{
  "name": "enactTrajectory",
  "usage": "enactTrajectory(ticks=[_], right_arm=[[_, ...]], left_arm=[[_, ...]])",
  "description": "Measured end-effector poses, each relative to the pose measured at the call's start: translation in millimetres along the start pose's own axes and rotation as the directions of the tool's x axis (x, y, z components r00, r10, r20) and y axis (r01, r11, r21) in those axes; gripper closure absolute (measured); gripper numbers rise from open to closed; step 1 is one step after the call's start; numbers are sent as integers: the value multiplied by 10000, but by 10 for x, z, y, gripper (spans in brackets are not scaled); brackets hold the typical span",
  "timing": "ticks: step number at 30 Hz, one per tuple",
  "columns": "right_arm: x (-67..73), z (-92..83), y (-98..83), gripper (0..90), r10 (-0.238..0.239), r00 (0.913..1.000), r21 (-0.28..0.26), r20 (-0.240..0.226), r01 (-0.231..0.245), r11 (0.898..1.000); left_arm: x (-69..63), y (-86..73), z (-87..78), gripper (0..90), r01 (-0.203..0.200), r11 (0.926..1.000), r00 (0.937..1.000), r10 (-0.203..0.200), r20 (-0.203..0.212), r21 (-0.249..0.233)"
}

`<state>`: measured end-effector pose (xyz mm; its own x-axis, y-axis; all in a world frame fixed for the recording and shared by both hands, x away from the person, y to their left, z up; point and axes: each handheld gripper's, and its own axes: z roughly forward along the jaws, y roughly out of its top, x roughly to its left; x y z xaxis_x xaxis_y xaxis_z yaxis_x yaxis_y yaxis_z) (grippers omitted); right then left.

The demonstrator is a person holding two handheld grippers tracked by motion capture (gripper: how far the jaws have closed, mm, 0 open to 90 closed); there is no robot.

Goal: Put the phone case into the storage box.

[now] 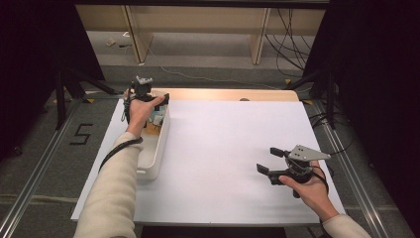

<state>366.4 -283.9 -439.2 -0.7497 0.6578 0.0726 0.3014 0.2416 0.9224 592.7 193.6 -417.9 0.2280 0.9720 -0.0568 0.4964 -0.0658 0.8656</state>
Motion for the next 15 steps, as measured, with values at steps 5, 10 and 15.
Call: enactTrajectory(ticks=[5,10,15], right_arm=[[-1,-1,0,168,7,10000,-6,2,-7,10000],[0,0,1,169,1,10000,-4,7,-1,10000],[-2,-1,0,169,10,10000,-19,9,-10,10000]], left_arm=[[0,9,-18,0,62,10000,10000,-62,15,12],[3,17,-48,0,55,9999,10000,-55,-24,98],[10,26,-86,0,78,9999,9999,-77,-76,112]])
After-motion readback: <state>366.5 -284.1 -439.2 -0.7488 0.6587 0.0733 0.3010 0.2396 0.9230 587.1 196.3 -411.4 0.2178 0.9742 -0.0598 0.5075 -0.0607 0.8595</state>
